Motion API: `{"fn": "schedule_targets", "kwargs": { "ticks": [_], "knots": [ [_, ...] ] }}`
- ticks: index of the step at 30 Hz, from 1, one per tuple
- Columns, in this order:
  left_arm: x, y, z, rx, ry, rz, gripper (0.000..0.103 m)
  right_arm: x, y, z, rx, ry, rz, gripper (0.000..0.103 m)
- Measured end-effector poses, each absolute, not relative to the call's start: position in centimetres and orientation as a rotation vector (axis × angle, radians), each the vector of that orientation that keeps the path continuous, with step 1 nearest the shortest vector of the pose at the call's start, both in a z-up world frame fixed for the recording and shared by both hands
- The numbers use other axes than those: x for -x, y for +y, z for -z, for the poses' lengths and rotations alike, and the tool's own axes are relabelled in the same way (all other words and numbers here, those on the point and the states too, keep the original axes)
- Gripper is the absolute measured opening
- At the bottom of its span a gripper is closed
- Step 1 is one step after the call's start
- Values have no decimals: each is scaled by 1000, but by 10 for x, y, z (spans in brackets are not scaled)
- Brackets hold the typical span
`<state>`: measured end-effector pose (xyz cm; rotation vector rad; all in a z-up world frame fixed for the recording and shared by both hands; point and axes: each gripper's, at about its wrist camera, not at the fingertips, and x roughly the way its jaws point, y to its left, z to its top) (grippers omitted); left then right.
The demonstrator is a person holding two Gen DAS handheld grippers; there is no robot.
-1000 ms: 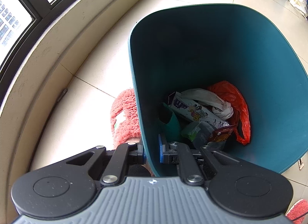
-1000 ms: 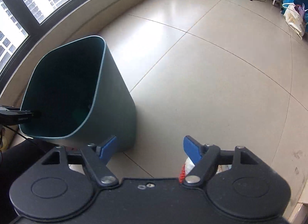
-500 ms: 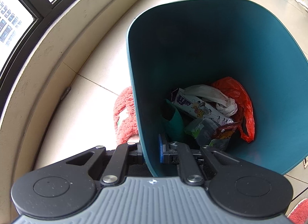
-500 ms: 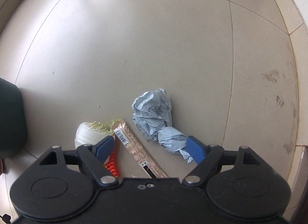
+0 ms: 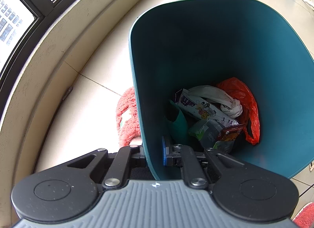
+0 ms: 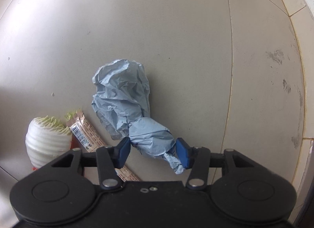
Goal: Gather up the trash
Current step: 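Lift the blue crumpled paper into the bin and open the right tool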
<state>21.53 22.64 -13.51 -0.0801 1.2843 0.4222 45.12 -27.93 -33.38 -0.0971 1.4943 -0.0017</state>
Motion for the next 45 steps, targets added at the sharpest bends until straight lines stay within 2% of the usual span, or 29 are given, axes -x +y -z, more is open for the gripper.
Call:
{"fn": "schedule_targets", "kwargs": {
  "ticks": [3, 10, 22, 27, 38, 45],
  "knots": [
    [-214, 226, 135, 76, 1281, -421, 12, -447, -278, 316, 105, 1465, -10, 45],
    [-214, 225, 135, 79, 1279, -420, 12, -432, -253, 237, 119, 1383, -114, 44],
    [-210, 224, 133, 68, 1265, -410, 11, -364, -120, 57, 87, 1147, -523, 44],
    [-209, 225, 132, 73, 1263, -403, 11, -343, -65, 15, 95, 1103, -649, 44],
    [-206, 233, 128, 105, 1257, -363, 11, -345, 56, 23, 229, 1133, -727, 44],
    [-206, 239, 125, 134, 1252, -339, 11, -354, 106, 65, 267, 1209, -677, 44]
  ]
}}
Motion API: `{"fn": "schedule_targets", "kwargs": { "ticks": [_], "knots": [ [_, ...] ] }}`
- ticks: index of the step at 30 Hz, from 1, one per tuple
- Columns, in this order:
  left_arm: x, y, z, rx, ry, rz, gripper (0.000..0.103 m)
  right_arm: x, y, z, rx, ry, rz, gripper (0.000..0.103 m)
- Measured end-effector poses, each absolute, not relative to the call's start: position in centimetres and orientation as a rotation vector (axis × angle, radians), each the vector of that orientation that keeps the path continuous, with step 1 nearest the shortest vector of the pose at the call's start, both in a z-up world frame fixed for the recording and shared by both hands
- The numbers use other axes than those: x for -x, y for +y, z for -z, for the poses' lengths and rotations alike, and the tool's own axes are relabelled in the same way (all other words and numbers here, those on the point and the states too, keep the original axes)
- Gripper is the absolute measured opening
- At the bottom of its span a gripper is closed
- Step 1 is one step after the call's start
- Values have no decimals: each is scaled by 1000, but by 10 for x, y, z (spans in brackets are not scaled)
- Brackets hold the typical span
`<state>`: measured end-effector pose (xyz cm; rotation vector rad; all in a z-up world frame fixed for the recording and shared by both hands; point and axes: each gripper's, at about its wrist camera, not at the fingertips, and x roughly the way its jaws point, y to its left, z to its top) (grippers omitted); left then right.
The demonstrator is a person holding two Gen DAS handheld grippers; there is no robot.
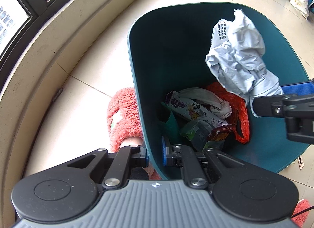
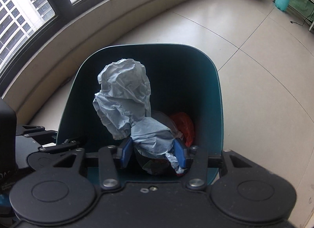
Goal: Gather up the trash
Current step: 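Lift the blue crumpled paper into the bin and open the right tool, then lower the right tool toward the white cabbage and snack stick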
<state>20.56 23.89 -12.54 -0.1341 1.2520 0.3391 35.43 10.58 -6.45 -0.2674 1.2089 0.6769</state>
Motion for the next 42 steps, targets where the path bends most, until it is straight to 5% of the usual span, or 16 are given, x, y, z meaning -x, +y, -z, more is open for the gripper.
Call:
{"fn": "schedule_targets", "kwargs": {
  "ticks": [12, 18, 42],
  "knots": [
    [-202, 245, 123, 145, 1249, -325, 11, -372, 137, 114, 268, 1331, -577, 48],
    [-202, 244, 123, 150, 1249, -324, 11, -372, 129, 113, 257, 1327, -577, 70],
    [-205, 236, 127, 122, 1251, -365, 11, -343, 11, 4, 111, 1172, -750, 85]
  ]
}}
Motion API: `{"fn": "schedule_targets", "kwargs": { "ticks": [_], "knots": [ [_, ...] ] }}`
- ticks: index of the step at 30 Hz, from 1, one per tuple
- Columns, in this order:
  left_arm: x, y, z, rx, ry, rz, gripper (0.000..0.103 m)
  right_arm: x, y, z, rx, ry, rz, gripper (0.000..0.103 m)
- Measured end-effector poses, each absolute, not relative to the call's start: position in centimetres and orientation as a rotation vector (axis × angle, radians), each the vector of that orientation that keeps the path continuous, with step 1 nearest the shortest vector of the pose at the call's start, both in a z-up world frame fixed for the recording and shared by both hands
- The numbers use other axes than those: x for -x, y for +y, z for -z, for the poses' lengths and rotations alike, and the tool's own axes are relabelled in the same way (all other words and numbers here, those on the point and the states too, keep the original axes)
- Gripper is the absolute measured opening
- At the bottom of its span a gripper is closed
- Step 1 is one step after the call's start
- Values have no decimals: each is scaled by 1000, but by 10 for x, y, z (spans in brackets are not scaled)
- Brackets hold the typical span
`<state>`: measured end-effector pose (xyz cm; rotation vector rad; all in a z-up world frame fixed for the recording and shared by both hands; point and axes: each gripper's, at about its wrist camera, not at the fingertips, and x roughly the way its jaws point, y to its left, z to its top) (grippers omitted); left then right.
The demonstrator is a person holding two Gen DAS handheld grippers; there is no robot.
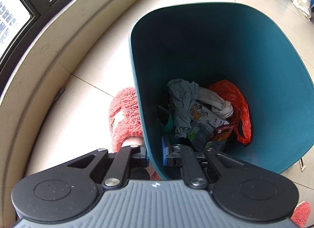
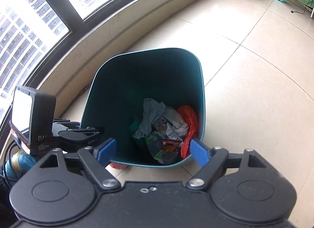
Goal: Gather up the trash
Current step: 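Lower the right tool toward the white cabbage and snack stick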
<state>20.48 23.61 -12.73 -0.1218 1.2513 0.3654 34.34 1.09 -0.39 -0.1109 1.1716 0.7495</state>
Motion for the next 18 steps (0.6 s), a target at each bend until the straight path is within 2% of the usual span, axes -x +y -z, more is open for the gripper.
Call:
{"fn": "schedule_targets", "kwargs": {
  "ticks": [6, 18],
  "knots": [
    [-205, 235, 129, 115, 1252, -372, 11, -355, -60, 28, 91, 1147, -618, 93],
    [-206, 235, 128, 122, 1261, -386, 11, -400, -166, 179, 175, 1296, -340, 89]
  ]
}}
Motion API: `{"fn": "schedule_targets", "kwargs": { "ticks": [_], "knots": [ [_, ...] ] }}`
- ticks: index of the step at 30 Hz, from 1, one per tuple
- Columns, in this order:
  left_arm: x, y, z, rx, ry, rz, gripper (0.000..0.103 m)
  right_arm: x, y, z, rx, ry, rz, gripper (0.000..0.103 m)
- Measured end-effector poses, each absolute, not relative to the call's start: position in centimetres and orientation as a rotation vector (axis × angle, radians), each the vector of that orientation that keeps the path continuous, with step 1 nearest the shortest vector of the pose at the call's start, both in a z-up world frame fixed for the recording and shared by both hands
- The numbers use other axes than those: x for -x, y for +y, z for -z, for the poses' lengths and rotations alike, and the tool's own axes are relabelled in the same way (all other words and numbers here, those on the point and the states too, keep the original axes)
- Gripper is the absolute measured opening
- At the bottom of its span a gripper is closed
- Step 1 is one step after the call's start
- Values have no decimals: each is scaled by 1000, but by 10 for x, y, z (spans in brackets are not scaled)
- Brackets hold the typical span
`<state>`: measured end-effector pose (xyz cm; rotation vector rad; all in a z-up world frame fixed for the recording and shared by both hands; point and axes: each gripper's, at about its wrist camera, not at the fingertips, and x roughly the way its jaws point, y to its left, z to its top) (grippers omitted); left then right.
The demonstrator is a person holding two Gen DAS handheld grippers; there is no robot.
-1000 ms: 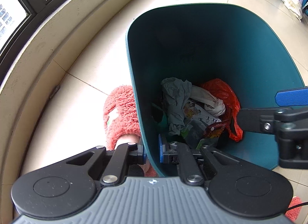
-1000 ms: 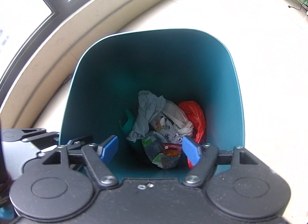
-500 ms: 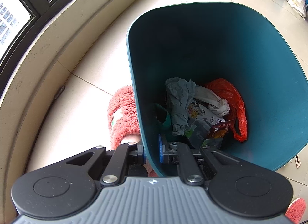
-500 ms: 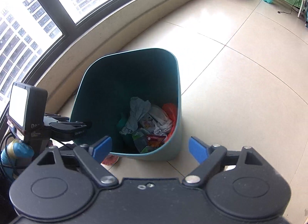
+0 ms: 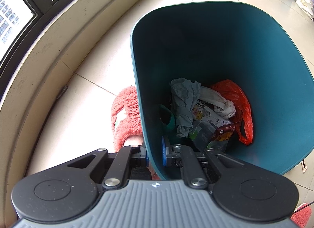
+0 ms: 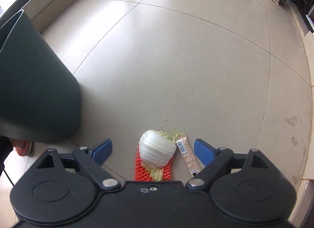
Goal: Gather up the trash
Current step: 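Lower the right tool toward the white cabbage and snack stick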
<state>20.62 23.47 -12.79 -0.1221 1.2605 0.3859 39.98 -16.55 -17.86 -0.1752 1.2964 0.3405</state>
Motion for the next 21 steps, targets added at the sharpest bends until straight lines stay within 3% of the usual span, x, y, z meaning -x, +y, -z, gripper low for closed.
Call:
{"fn": "schedule_targets", "kwargs": {
  "ticks": [4, 9, 21],
  "knots": [
    [-206, 236, 127, 131, 1265, -385, 11, -402, -184, 228, 224, 1396, -322, 80],
    [-206, 239, 127, 151, 1272, -383, 11, -405, -194, 275, 278, 1474, -313, 76],
    [-209, 240, 128, 161, 1290, -384, 11, -408, -223, 337, 290, 1540, -251, 42]
  ]
}}
